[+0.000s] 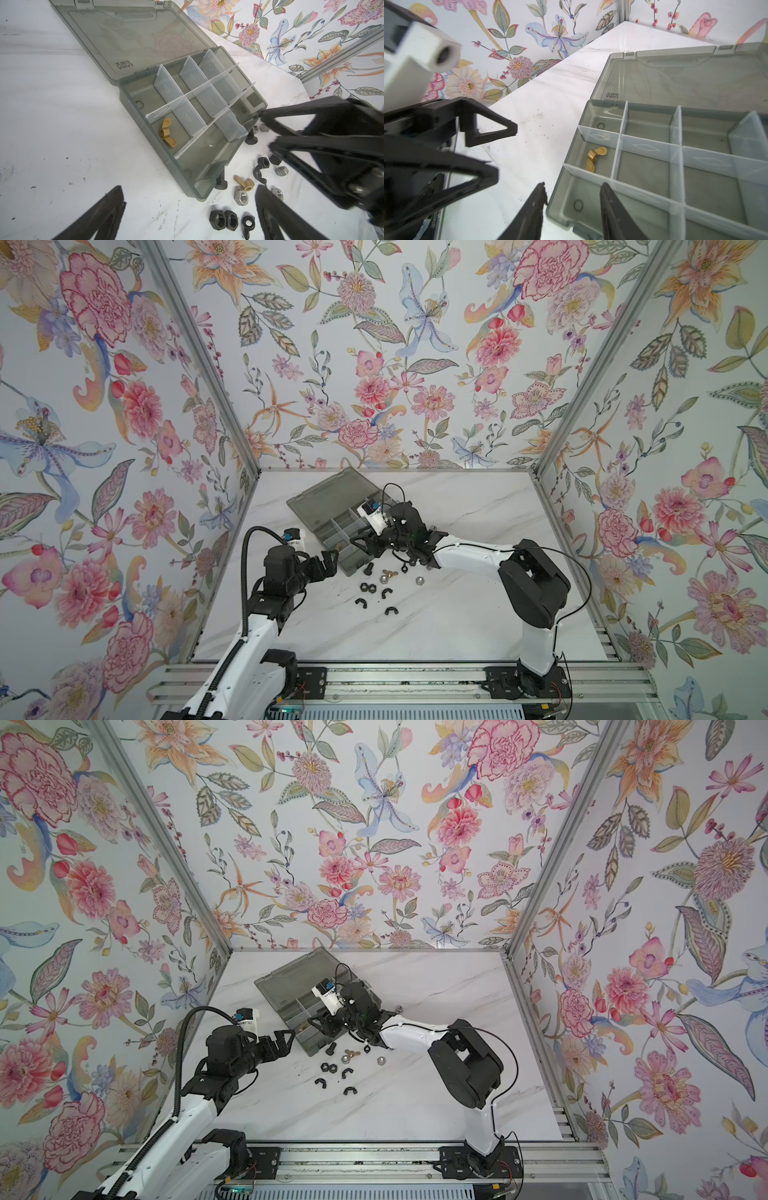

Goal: Sort the screws and nuts into containers
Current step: 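Move the right gripper back over the next brass wing nut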

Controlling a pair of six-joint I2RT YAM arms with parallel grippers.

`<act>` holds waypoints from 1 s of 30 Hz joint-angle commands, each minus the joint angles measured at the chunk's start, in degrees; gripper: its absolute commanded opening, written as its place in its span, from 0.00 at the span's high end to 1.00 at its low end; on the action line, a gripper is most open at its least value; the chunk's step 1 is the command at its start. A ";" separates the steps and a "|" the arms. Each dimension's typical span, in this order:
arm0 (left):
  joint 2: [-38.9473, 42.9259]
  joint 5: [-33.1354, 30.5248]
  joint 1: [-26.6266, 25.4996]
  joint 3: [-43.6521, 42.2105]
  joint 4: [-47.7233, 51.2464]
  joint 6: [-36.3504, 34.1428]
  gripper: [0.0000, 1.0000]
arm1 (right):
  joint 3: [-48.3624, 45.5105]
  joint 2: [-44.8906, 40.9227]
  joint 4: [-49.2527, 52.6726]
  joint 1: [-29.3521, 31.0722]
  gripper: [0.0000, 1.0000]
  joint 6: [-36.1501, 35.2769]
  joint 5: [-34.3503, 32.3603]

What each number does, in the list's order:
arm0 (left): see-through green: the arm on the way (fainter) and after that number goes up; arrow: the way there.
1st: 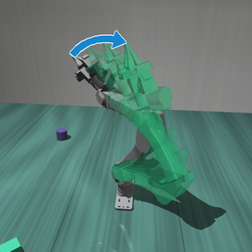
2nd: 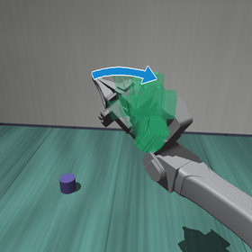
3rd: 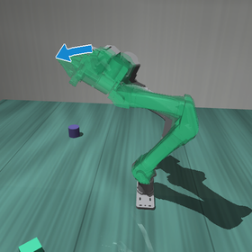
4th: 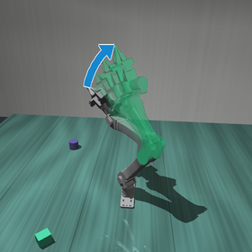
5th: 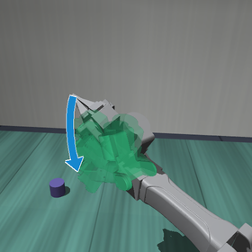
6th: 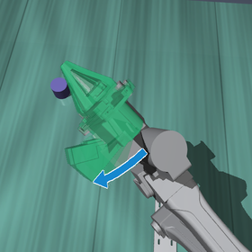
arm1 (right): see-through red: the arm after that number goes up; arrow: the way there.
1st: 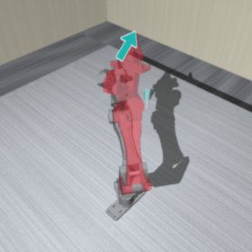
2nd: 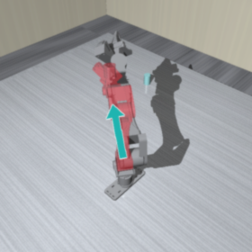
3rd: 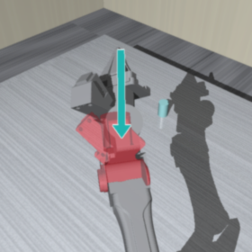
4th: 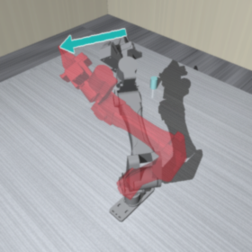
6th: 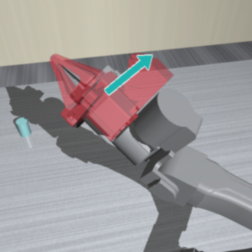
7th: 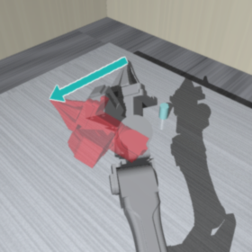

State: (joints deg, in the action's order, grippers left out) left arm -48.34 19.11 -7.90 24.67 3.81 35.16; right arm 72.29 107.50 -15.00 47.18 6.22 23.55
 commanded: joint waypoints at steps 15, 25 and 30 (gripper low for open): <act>-2.90 0.59 -0.36 0.25 -2.12 0.22 0.01 | -16.14 -12.06 22.17 -5.31 0.50 -20.70 0.05; -1.76 0.61 -0.36 0.25 -1.42 0.49 0.01 | -11.91 -4.34 25.05 -5.19 0.50 -26.18 0.27; -1.83 0.71 -0.36 0.34 -1.35 0.45 0.01 | -9.42 -1.16 25.01 -4.73 0.50 -27.35 -1.31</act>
State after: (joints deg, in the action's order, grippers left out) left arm -50.78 19.29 -7.90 24.67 2.33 35.24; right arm 60.64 104.90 8.88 41.93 -19.18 23.29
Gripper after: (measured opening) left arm 0.994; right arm 0.498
